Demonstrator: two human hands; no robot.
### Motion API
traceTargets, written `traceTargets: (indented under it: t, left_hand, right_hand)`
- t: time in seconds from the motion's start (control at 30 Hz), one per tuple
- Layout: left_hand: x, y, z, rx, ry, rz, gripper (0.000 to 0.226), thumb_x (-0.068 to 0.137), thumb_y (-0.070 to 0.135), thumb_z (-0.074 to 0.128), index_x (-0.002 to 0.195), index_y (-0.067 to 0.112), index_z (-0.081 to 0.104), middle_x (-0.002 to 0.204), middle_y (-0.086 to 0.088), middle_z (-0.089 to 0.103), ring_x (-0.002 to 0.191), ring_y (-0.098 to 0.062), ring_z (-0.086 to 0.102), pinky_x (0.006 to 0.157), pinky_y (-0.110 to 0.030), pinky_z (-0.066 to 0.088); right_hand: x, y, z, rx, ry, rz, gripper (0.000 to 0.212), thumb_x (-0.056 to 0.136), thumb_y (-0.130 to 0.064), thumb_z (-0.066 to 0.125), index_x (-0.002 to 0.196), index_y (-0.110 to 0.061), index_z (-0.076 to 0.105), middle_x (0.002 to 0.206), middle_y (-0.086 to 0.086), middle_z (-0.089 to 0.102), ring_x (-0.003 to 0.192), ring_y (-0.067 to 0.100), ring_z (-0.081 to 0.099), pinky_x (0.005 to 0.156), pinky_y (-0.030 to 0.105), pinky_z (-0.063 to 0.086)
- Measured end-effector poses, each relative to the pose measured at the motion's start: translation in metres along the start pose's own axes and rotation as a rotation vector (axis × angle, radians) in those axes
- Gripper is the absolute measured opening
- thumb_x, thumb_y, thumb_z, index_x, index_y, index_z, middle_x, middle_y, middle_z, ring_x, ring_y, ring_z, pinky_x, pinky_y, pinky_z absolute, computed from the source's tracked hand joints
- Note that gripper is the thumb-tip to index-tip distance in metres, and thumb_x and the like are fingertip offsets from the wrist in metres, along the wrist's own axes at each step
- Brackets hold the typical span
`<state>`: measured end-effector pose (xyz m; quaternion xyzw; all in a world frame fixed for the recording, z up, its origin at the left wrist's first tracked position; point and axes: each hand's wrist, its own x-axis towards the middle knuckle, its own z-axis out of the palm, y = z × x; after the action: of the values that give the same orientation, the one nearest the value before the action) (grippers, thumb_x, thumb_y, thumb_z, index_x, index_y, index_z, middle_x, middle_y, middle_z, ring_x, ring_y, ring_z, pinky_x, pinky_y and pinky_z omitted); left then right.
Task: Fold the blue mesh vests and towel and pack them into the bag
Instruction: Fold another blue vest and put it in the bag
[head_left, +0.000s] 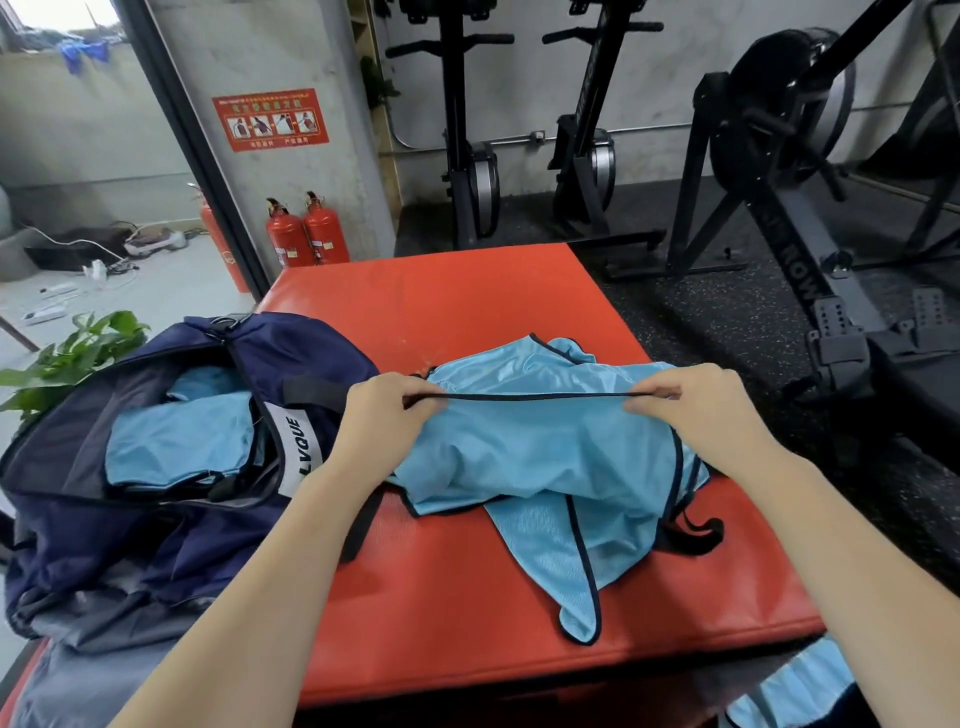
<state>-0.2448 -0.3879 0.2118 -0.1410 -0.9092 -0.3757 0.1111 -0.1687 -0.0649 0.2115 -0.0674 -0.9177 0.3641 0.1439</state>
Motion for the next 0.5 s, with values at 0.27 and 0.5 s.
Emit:
traceTargets:
  t: [0.27,0.5]
  left_hand:
    - [0.01,-0.014,0.004,0.19,0.078,-0.004,0.008,0.087,0.032,0.071,0.09,0.031,0.078,0.08,0.012,0.072,0.081,-0.017,0.064,0.07,-0.036,0.053]
    - [0.0,-0.019,0.016,0.275,-0.001,-0.049,0.043,0.095,0.014,0.06,0.137,0.02,0.058,0.128,-0.006,0.059,0.114,-0.028,0.057,0.091,-0.042,0.049]
  right_hand:
    - [0.007,0.03,0.011,-0.134,0.064,0.152,0.009,0.086,-0.03,0.073,0.093,-0.032,0.079,0.094,-0.004,0.074,0.091,0.02,0.066,0.085,0.043,0.054]
    - [-0.012,0.014,0.036,-0.331,0.154,-0.027,0.027,0.092,-0.023,0.066,0.118,-0.017,0.068,0.114,0.008,0.068,0.104,0.031,0.059,0.092,0.044,0.049]
